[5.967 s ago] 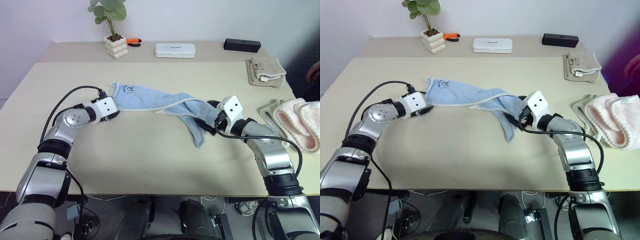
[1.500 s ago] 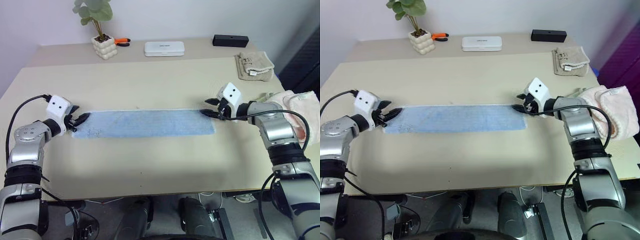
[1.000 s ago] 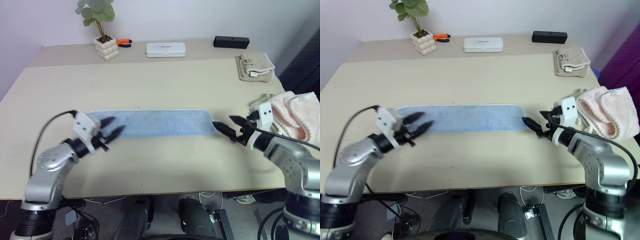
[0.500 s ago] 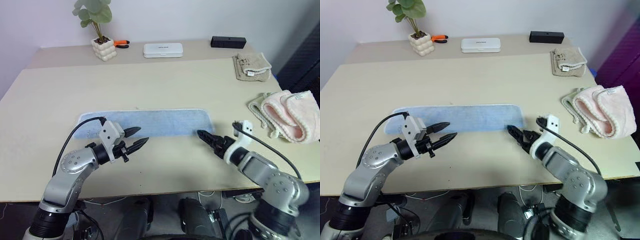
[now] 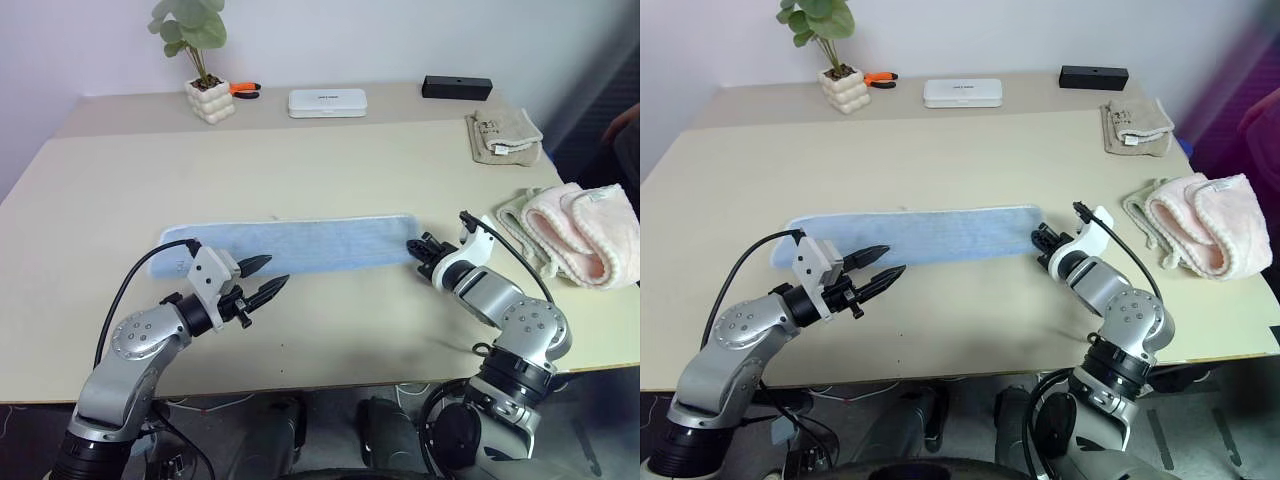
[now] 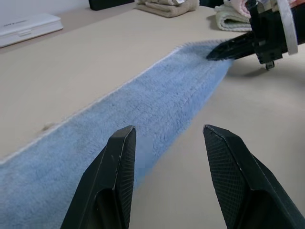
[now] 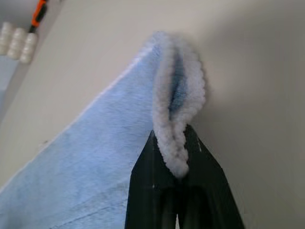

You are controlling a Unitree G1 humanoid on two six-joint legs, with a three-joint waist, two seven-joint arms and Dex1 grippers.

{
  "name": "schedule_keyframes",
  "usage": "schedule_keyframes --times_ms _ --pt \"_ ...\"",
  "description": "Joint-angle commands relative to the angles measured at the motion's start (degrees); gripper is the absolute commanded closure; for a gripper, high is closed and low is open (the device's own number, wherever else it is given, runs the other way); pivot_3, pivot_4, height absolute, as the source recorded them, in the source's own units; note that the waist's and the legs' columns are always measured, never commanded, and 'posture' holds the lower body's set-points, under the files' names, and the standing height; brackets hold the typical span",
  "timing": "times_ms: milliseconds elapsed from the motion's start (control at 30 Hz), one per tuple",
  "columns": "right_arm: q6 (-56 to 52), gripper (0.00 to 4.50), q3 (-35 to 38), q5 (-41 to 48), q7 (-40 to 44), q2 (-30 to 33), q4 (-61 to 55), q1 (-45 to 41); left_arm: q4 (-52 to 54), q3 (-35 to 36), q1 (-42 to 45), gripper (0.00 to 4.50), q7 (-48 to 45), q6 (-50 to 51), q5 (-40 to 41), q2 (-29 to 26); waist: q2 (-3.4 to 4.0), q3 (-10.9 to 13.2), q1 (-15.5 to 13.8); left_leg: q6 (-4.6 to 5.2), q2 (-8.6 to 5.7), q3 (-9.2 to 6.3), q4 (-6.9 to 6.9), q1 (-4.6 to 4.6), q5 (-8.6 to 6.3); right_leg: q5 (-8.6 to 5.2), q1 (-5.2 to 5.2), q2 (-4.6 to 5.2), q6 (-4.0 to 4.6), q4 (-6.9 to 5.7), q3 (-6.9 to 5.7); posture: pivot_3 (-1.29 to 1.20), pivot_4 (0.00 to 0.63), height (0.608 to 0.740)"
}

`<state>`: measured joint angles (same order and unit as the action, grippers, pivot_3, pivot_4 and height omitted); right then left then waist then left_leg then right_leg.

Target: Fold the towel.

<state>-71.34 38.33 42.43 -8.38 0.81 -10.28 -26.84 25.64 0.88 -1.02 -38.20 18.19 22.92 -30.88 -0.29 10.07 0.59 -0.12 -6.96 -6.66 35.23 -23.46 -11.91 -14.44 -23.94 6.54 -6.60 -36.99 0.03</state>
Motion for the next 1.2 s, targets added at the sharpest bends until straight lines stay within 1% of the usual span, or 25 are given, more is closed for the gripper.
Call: schedule_keyframes --times_ms 33,133,233,367,400,467,500,567,667,700,867,1033,1133,1200 --pt "2.23 4.47 -0.72 -1.26 2.22 8.32 -0.45 -1.3 1.0 0.61 0.67 2.24 0.52 -1.13 -0.63 0.32 0.07 0.04 -0.15 0.02 -0.04 0.0 0.0 -0.02 0.0 0.0 0.0 0.0 0.0 0.02 0.0 0.0 0.15 0.74" --pt "5.06 4.47 -4.85 -4.17 6.89 17.25 1.15 -0.94 -0.3 0.53 1.54 2.24 0.57 -1.49 -0.96 0.69 0.08 0.05 0.0 0.06 -0.08 0.03 0.0 -0.04 -0.02 -0.01 0.0 0.1 -0.01 0.04 0.0 0.0 0.15 0.74" --pt "10.72 4.47 -14.74 -9.36 15.48 27.75 1.23 -0.28 -1.79 0.17 2.51 2.24 0.43 -2.1 -1.65 1.24 0.1 0.06 0.29 0.07 -0.06 0.06 -0.02 -0.04 -0.02 -0.01 0.0 0.12 -0.02 0.04 -0.01 0.0 0.15 0.74" --pt "19.56 4.47 -27.69 -15.23 25.35 35.15 -2.49 0.37 -2.8 0.27 3.05 2.24 0.54 -2.94 -2.23 1.66 0.09 0.07 0.66 0.06 0.12 0.14 -0.07 -0.02 -0.02 -0.01 -0.02 0.0 -0.04 0.05 0.0 0.0 0.15 0.74" --pt "21.5 4.47 -30.04 -16.55 27.11 36.16 -3.4 0.63 -2.92 0.33 3.07 2.24 0.58 -3.07 -2.34 1.73 0.09 0.07 0.57 0.06 0.16 0.15 -0.06 -0.02 -0.02 -0.01 -0.02 -0.02 -0.04 0.05 -0.01 0.0 0.15 0.74" --pt "26.42 4.47 -37.49 -19.71 32.27 38.26 -7.74 1.31 -2.97 0.79 2.93 2.24 0.75 -3.18 -2.54 1.7 0.08 0.08 0.23 0.06 0.2 0.14 -0.06 -0.04 -0.02 -0.02 -0.02 -0.04 -0.03 0.06 -0.01 0.0 0.15 0.74" --pt "28.05 4.47 -39.83 -20.74 34.05 38.81 -9.12 1.54 -2.93 0.97 2.82 2.24 0.8 -3.2 -2.6 1.66 0.07 0.09 0.12 0.06 0.19 0.14 -0.06 -0.05 -0.02 -0.01 -0.03 -0.04 -0.04 0.08 -0.02 0.0 0.15 0.74" --pt "29.75 4.47 -41.6 -21.97 35.82 39.16 -10.03 1.84 -2.88 1.11 2.71 2.24 0.84 -3.23 -2.64 1.63 0.03 0.11 0.03 0.05 0.19 0.14 -0.05 -0.09 -0.03 -0.01 -0.01 -0.04 -0.04 0.19 -0.02 0.0 0.15 0.74" --pt "31.54 4.47 -50.81 -26.6 37.86 37.68 -11.13 1.69 -1.58 1.81 1.46 2.24 1.77 -2.65 -2.61 1.47 0.01 0.1 -0.08 0.07 0.19 0.06 -0.05 -0.1 -0.04 0.0 0.17 -0.07 -0.02 0.55 -0.07 0.0 0.15 0.74" --pt "31.98 4.47 -52.52 -27.85 37.83 36.79 -10.58 1.55 -1.26 1.93 1.25 2.24 2.09 -2.45 -2.64 1.47 0.01 0.1 -0.06 0.09 0.2 0.02 -0.05 -0.1 -0.06 0.01 0.22 -0.09 0.02 0.67 -0.09 0.0 0.15 0.74" --pt "33.13 4.47 -54.07 -31.22 37.12 33.31 -6.94 0.63 -0.54 1.89 0.92 2.24 2.89 -2.07 -2.68 1.35 -0.01 0.12 -0.22 0.12 0.19 0.02 -0.06 -0.1 -0.09 0.02 0.26 -0.08 0.02 0.75 -0.09 0.0 0.15 0.74" --pt "34.37 4.47 -54.58 -33.1 39.14 32.44 -5.1 0.75 -0.21 1.57 1.12 2.24 3.32 -1.68 -2.86 1.35 -0.01 0.12 -0.24 0.12 0.18 0.02 -0.06 -0.1 -0.09 0.03 0.27 -0.09 0.01 0.77 -0.09 0.0 0.15 0.74" --pt "35.0 3.65 -53.13 -31.36 41.98 32.46 -7.34 1.7 0.39 1.47 0.74 2.24 3.7 -1.62 -2.81 1.4 -0.01 0.12 -0.22 0.12 0.18 0.01 -0.07 -0.1 -0.09 0.03 0.26 -0.09 0.01 0.77 -0.1 0.0 0.15 0.74" --pt "36.37 2.74 -50.51 -28.28 45.14 32.9 -9.83 2.68 0.64 1.67 0.12 2.24 3.83 -1.77 -2.79 1.39 -0.01 0.12 -0.19 0.12 0.18 0.01 -0.08 -0.09 -0.09 0.03 0.26 -0.09 0.01 0.77 -0.1 0.0 0.15 0.74"
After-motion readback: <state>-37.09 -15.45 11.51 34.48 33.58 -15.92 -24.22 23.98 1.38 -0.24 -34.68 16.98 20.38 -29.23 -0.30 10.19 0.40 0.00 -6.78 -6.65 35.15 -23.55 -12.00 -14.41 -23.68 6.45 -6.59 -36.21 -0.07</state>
